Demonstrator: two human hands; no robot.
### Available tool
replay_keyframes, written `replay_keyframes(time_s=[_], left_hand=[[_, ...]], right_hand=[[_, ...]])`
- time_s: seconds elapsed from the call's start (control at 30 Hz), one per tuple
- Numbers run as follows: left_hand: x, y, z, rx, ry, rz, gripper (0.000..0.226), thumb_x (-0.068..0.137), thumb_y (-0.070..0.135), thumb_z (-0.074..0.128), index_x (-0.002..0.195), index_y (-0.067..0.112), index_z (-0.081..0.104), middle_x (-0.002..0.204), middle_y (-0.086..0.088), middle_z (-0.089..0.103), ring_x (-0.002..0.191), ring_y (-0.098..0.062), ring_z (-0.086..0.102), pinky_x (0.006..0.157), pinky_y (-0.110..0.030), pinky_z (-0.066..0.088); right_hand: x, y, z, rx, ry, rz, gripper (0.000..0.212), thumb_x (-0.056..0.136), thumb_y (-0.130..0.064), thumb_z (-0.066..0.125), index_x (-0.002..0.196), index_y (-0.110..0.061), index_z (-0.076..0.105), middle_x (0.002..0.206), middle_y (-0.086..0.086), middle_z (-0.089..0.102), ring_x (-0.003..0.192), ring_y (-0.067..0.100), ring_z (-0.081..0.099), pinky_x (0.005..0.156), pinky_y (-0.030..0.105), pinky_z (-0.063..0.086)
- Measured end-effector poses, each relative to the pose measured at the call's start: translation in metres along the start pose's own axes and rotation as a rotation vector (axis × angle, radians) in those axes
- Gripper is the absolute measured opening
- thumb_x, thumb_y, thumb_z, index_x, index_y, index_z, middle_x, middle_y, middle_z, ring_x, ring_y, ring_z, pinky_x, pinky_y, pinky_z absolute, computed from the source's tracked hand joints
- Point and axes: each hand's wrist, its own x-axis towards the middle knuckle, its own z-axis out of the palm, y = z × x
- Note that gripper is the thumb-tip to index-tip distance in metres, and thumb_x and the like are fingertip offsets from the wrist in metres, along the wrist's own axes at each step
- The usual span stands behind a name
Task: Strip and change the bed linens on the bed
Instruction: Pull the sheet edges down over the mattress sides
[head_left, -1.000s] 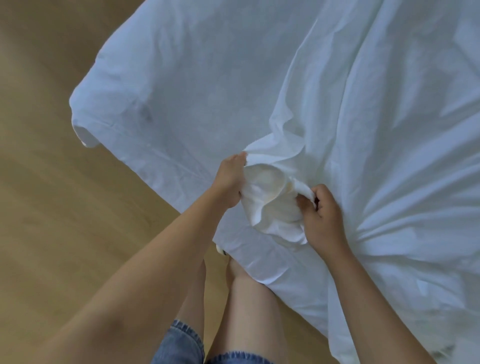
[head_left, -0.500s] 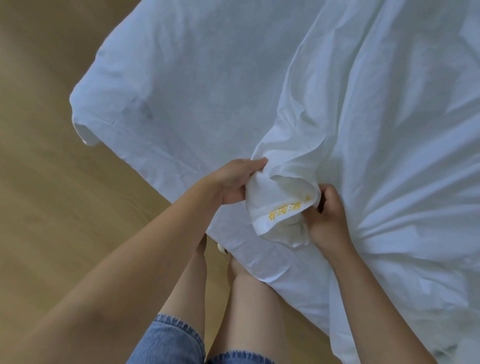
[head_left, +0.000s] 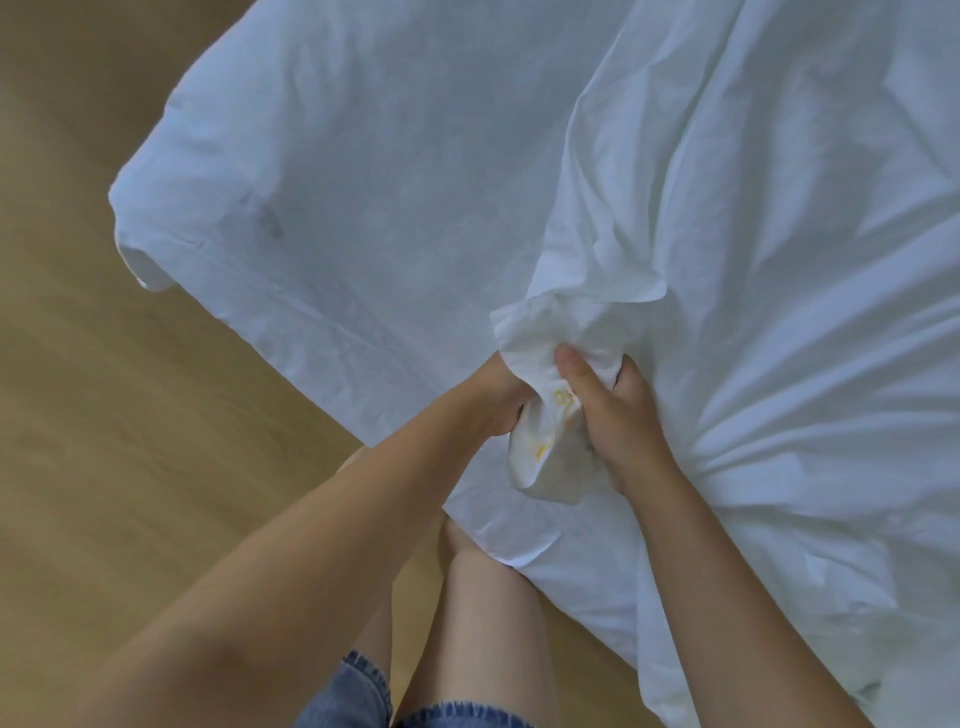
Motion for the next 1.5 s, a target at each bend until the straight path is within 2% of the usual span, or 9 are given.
replay_keyframes(time_s=[0.1,0.43,0.57,0.63,0.77,0.9,1.17,1.37,1.5], left_hand=[[0.002,0.002,-0.009,0.051,0.012,-0.014,0.019,0.096,0.010,0.049,0.081,0.012,0.061,0.068,0.001,0.067,0.064,-0.013,0.065,0.060,-0.025,0.053],[0.019,-0.012,-0.031,0.126,0.485,-0.148,0.022,0.093,0.030,0.058,0.077,0.015,0.057,0.065,0.000,0.060,0.055,-0.013,0.054,0.046,-0.017,0.039],[0.010,0.037,-0.049,0.350,0.748,0.193,0.025,0.091,0.029,0.060,0.070,0.019,0.050,0.063,0.005,0.053,0.066,-0.016,0.046,0.058,-0.027,0.038],[-0.002,0.061,-0.045,0.583,0.595,0.323,0.028,0.081,0.048,0.065,0.073,0.021,0.061,0.072,0.006,0.059,0.067,-0.009,0.054,0.058,-0.020,0.043],[-0.014,0.061,-0.017,1.021,0.105,-0.208,0.071,0.063,0.073,0.065,0.109,0.019,0.066,0.100,0.008,0.067,0.089,-0.007,0.064,0.083,-0.025,0.051],[-0.009,0.037,-0.028,0.712,0.072,-0.309,0.048,0.084,0.049,0.063,0.116,0.012,0.064,0.112,-0.007,0.069,0.104,-0.023,0.065,0.099,-0.041,0.048],[-0.013,0.022,-0.050,0.153,0.206,-0.420,0.030,0.091,0.033,0.059,0.106,0.007,0.066,0.092,-0.008,0.073,0.081,-0.021,0.071,0.070,-0.031,0.058],[-0.005,0.024,-0.054,1.240,0.330,-0.296,0.027,0.081,0.033,0.067,0.091,0.009,0.065,0.089,-0.004,0.066,0.087,-0.023,0.064,0.075,-0.030,0.052],[0.003,0.028,-0.045,1.266,0.215,-0.298,0.017,0.079,0.033,0.063,0.080,0.017,0.060,0.086,0.003,0.063,0.082,-0.013,0.060,0.070,-0.023,0.047]], right_hand=[[0.003,0.007,0.001,-0.036,0.074,-0.059,0.010,0.085,-0.040,0.062,0.085,-0.030,0.062,0.082,-0.015,0.069,0.084,0.005,0.065,0.073,0.023,0.048],[0.002,0.019,-0.005,0.258,0.060,-0.014,0.013,0.089,-0.019,0.062,0.076,-0.024,0.063,0.080,-0.006,0.070,0.079,0.013,0.066,0.069,0.030,0.051],[0.000,0.014,0.000,0.135,0.108,-0.091,0.013,0.086,-0.023,0.066,0.074,-0.020,0.060,0.074,-0.005,0.066,0.071,0.010,0.063,0.065,0.025,0.052],[-0.004,0.009,0.013,0.024,0.149,-0.150,0.019,0.085,-0.026,0.066,0.071,-0.021,0.053,0.069,-0.007,0.060,0.062,0.002,0.056,0.059,0.016,0.046],[-0.012,0.002,0.037,-0.115,0.166,-0.171,0.016,0.088,-0.034,0.060,0.085,-0.020,0.053,0.085,-0.004,0.061,0.083,0.011,0.059,0.079,0.029,0.045],[-0.021,0.006,0.035,-0.090,0.083,-0.197,0.012,0.085,-0.031,0.064,0.083,-0.029,0.052,0.085,-0.010,0.060,0.080,0.003,0.056,0.068,0.011,0.040],[-0.025,0.024,0.019,-0.303,0.021,-0.305,0.025,0.084,-0.032,0.063,0.108,-0.028,0.056,0.106,-0.022,0.045,0.108,0.002,0.042,0.092,0.016,0.034],[-0.025,0.042,0.020,-0.603,0.054,-0.358,0.043,0.085,-0.026,0.065,0.120,-0.007,0.053,0.124,0.003,0.050,0.119,0.018,0.038,0.095,0.018,0.026],[-0.024,0.045,0.019,-0.619,0.071,-0.379,0.037,0.083,-0.021,0.064,0.116,-0.006,0.055,0.121,0.006,0.051,0.116,0.021,0.040,0.094,0.020,0.029]])
